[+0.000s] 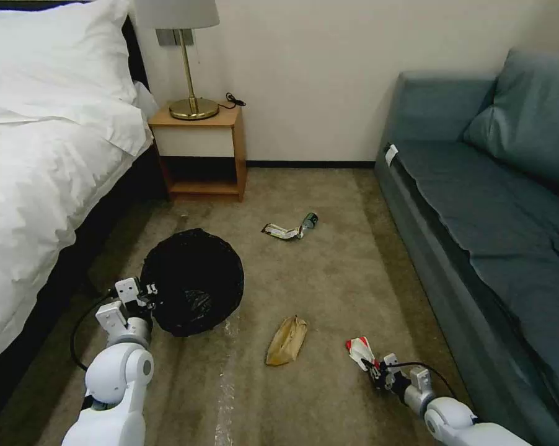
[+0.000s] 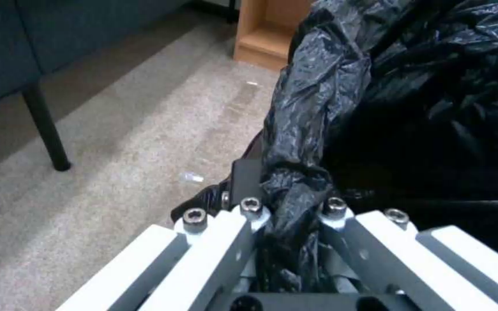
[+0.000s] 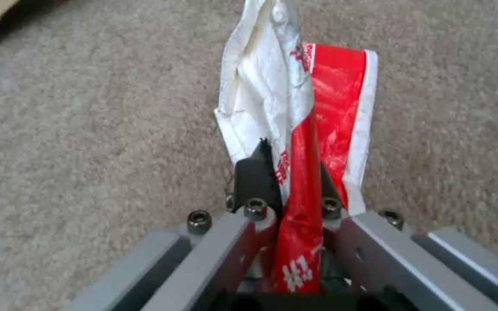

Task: Pick up the trash bin, then pick up the garbage on the floor and place it into the trash bin.

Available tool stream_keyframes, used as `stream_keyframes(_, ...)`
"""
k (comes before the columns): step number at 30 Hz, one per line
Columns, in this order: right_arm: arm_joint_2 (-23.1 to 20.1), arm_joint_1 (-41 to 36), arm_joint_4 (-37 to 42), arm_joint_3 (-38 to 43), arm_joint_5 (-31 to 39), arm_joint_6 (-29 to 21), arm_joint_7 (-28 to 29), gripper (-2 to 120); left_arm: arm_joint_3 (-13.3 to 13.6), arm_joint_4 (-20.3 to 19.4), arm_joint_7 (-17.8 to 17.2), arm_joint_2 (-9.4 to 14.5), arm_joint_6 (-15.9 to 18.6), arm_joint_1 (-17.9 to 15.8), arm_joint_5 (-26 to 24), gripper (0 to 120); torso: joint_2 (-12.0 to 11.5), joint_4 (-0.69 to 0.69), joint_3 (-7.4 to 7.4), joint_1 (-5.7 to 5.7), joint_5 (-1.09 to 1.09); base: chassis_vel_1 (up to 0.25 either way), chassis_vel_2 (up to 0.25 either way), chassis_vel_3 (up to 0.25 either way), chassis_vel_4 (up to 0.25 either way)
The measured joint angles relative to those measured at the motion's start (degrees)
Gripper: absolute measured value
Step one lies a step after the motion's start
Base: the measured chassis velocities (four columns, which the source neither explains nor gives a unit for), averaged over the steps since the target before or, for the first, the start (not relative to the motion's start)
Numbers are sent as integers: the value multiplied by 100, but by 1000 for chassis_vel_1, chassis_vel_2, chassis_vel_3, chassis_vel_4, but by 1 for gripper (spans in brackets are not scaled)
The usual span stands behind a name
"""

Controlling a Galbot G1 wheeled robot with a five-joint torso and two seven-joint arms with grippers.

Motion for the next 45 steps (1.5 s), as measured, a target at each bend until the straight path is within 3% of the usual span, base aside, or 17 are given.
stream_keyframes(14,-190,83,893,367,66,51,79,1,1,42,6,4,-26,-18,-12,3,0,0,0,0,1,0,0,0,0)
stream_keyframes(24,-137,329,2243,578,-175,268,401,1,123,198,6,-14,-67,-80,12,3,0,1,0,0,0,0,0,0,0)
stream_keyframes(30,-43,697,2947,171,-349,320,716,1,234,226,-9,-54,-52,-137,58,3,-1,0,0,0,0,0,0,0,0)
stream_keyframes(32,72,1177,3427,-265,-374,322,1009,1,302,244,-15,-78,-42,-142,90,3,0,2,-1,0,-2,0,0,0,0)
stream_keyframes(45,744,2574,3927,-1641,-213,199,1643,1,368,311,-22,-154,-39,-185,142,3,0,1,0,1,0,0,0,0,0)
